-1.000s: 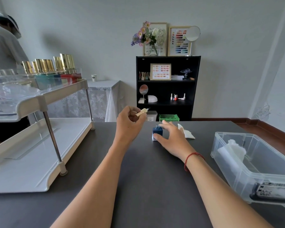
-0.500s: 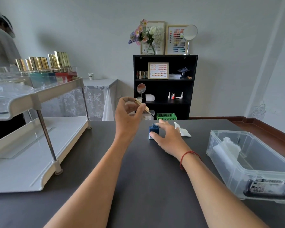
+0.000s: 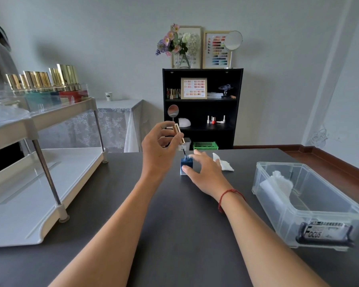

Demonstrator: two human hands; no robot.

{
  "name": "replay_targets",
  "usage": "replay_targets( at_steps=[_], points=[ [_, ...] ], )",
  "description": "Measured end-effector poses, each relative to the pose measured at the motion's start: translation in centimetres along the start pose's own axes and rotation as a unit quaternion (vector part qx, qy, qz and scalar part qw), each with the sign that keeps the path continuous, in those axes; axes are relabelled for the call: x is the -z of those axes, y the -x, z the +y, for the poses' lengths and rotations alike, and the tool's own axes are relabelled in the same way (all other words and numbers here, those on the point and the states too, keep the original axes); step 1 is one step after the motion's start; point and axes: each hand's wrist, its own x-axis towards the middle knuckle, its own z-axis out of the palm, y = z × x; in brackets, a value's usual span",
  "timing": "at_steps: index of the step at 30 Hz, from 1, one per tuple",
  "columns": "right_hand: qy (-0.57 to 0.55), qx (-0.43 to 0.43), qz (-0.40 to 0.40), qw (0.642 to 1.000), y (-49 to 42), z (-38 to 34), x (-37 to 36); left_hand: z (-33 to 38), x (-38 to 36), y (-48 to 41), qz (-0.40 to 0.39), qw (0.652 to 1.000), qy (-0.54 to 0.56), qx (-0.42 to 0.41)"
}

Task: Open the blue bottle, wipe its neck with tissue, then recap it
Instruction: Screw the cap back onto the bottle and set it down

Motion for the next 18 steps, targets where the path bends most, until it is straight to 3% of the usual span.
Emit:
replay_targets(
  at_steps=[18],
  points=[
    [-0.003, 0.000, 0.002, 1.000, -0.07, 0.11, -0.19, -0.50, -0.15, 0.23, -0.030, 1.000, 0.001, -0.001]
  ],
)
